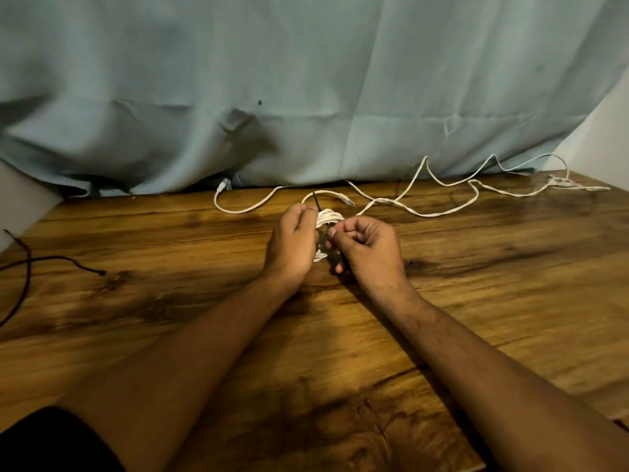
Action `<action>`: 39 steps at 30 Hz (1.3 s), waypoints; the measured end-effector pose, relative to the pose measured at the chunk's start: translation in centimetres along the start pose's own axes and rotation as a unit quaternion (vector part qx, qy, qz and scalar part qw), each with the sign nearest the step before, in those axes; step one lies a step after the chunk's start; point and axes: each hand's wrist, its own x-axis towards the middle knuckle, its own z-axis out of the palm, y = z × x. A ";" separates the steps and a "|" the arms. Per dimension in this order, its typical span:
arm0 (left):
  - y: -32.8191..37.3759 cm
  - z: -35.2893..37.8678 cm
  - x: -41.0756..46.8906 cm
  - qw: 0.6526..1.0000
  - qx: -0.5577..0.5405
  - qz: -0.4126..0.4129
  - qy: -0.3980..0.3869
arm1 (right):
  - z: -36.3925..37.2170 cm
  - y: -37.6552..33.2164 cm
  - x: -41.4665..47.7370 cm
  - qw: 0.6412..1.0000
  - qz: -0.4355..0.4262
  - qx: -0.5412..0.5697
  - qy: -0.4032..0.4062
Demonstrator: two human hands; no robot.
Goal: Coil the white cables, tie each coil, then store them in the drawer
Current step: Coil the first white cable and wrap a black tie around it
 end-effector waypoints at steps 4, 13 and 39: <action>0.1 -0.2 -0.1 1.000 0.007 0.017 -0.012 | -0.1 0.0 0.0 1.000 0.010 -0.003 0.004; 0.2 -2.0 1.0 0.999 -0.003 0.041 -0.013 | -2.7 -2.3 -0.5 0.981 0.071 0.119 -0.132; -0.4 -3.4 2.7 0.996 0.047 0.047 0.067 | -0.8 -0.8 -1.4 0.921 -0.174 -0.241 -0.252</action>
